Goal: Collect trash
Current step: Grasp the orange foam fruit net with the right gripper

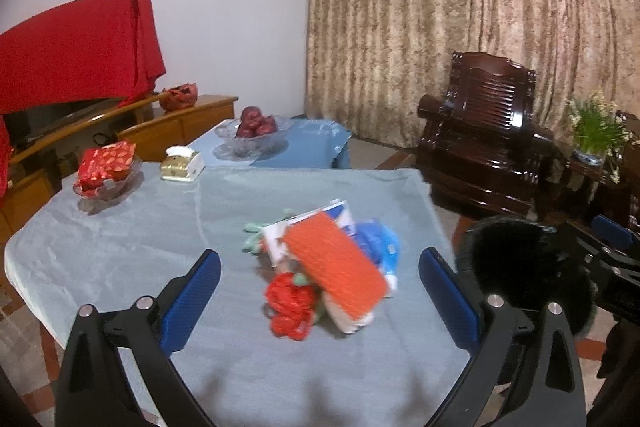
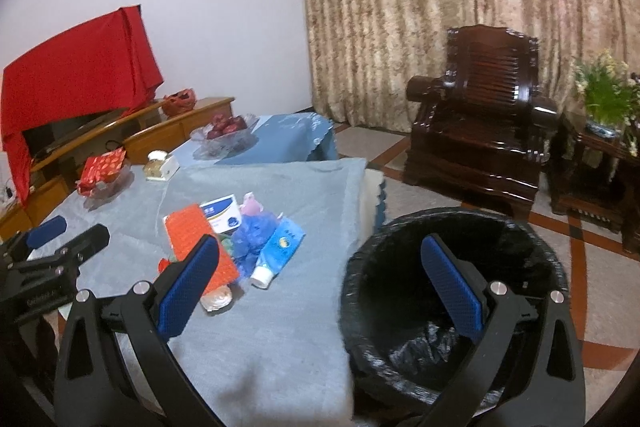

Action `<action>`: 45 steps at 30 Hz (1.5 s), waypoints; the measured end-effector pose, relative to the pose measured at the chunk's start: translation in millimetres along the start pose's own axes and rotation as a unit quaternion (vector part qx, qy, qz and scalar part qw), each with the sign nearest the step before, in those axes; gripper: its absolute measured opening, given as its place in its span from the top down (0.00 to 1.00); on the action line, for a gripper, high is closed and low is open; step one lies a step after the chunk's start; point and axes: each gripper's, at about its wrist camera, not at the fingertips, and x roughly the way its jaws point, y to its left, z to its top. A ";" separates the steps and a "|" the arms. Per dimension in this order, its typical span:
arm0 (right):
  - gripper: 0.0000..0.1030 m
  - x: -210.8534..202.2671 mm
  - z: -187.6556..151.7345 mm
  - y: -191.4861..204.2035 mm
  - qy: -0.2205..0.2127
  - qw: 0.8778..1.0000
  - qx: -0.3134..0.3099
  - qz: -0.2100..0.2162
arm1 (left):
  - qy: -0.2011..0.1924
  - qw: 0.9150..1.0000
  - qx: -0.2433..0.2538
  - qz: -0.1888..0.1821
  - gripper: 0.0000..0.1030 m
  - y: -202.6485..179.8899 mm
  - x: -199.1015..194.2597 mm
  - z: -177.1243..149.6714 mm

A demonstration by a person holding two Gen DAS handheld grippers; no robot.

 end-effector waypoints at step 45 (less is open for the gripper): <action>0.78 146.9 -33.6 81.5 0.133 0.973 -0.042 0.185 | 0.066 0.997 -0.035 0.028 0.11 72.8 94.0 -51.4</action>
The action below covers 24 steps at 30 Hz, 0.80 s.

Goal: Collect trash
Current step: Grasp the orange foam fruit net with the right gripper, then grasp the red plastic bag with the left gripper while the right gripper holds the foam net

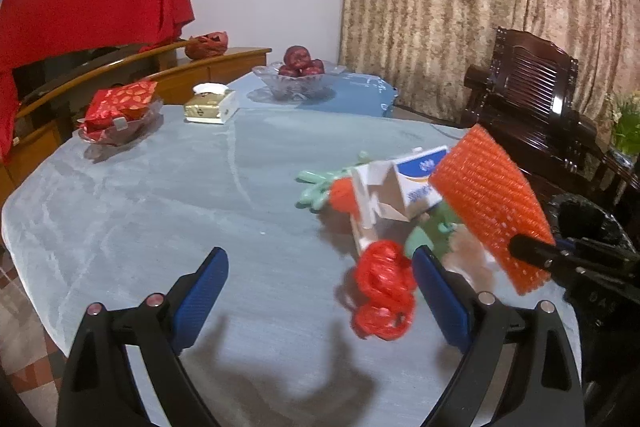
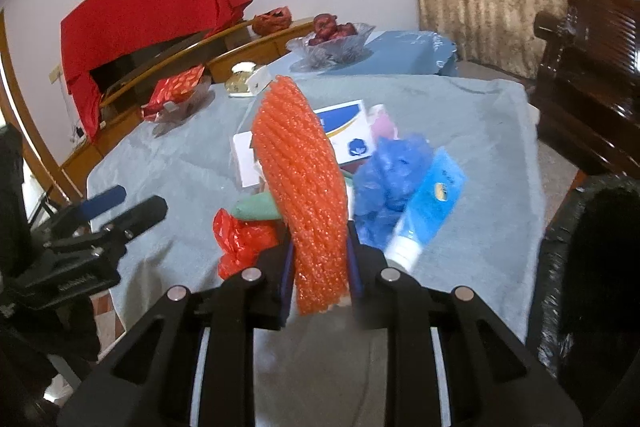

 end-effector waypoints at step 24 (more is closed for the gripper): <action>0.78 -11.7 -24.8 -45.5 0.010 0.998 0.041 -0.056 | 0.053 0.997 0.016 -0.059 0.62 -37.2 58.1 -24.6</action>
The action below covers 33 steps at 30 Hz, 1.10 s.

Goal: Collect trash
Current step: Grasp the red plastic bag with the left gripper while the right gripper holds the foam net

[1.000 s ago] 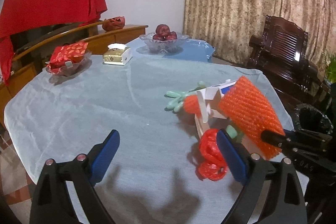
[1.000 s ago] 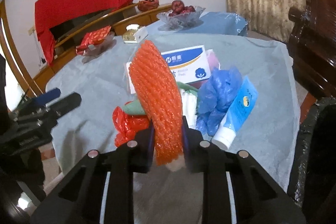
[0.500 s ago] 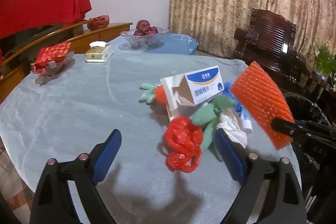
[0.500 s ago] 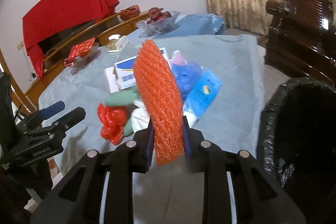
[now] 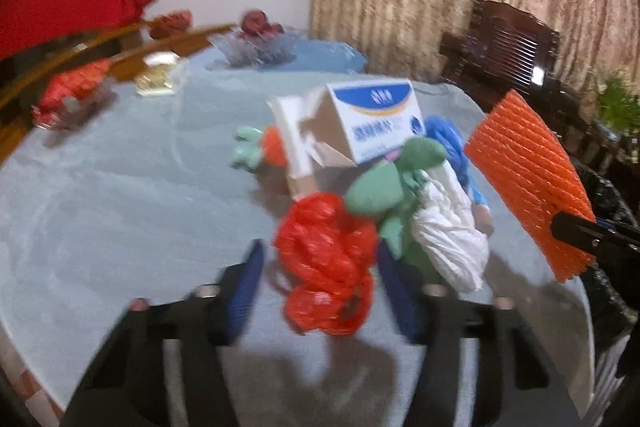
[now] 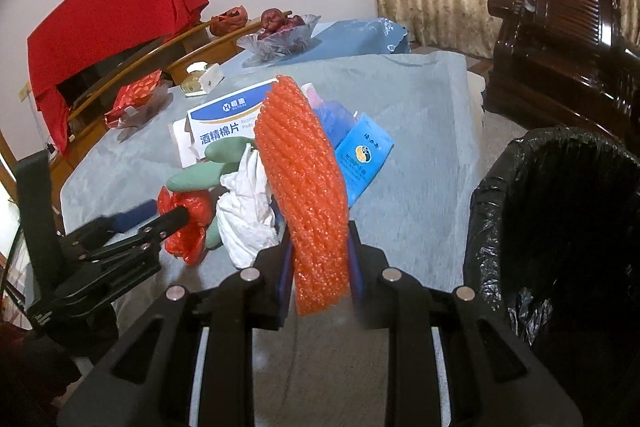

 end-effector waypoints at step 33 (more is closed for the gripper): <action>0.78 -117.9 2.3 -38.8 -0.094 0.994 0.040 -0.042 | -0.100 0.988 0.043 -0.112 0.84 -69.1 -97.6 47.6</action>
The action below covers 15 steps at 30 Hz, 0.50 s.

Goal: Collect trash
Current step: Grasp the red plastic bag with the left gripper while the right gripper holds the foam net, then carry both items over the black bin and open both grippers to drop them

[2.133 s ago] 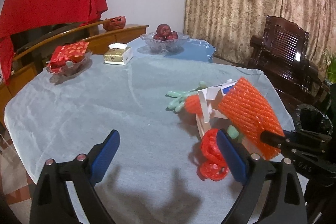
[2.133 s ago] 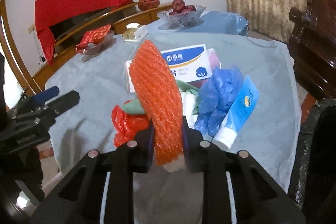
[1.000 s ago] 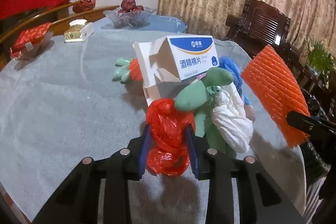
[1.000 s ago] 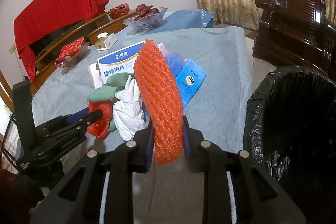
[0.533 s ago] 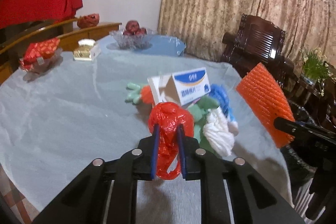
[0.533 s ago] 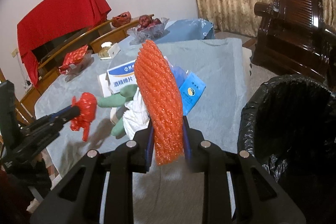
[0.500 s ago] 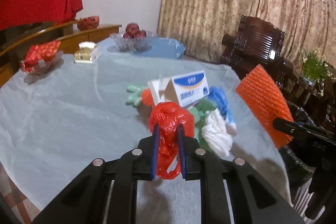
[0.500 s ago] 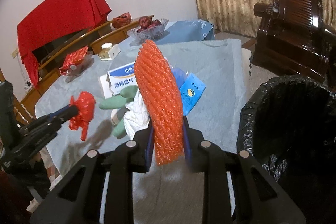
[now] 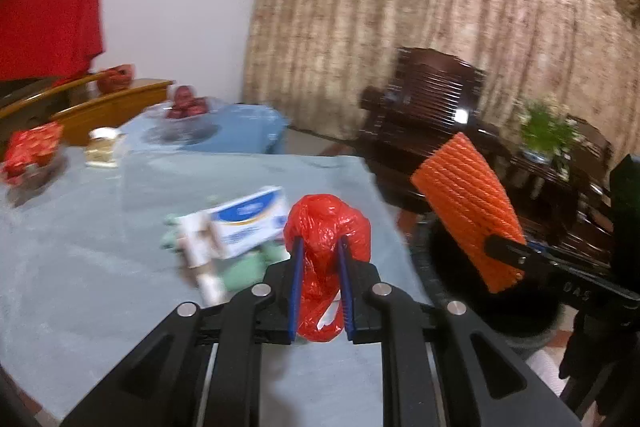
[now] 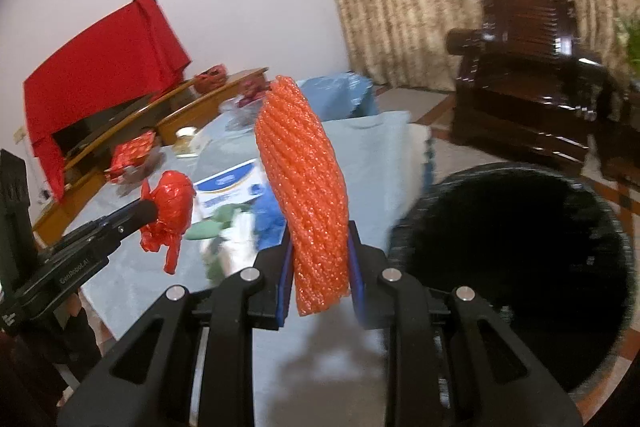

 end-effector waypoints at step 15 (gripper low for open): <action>0.77 -32.7 -34.5 -121.8 0.008 0.988 0.075 -0.133 | 0.035 0.989 0.053 -0.131 0.84 -131.5 84.0 4.2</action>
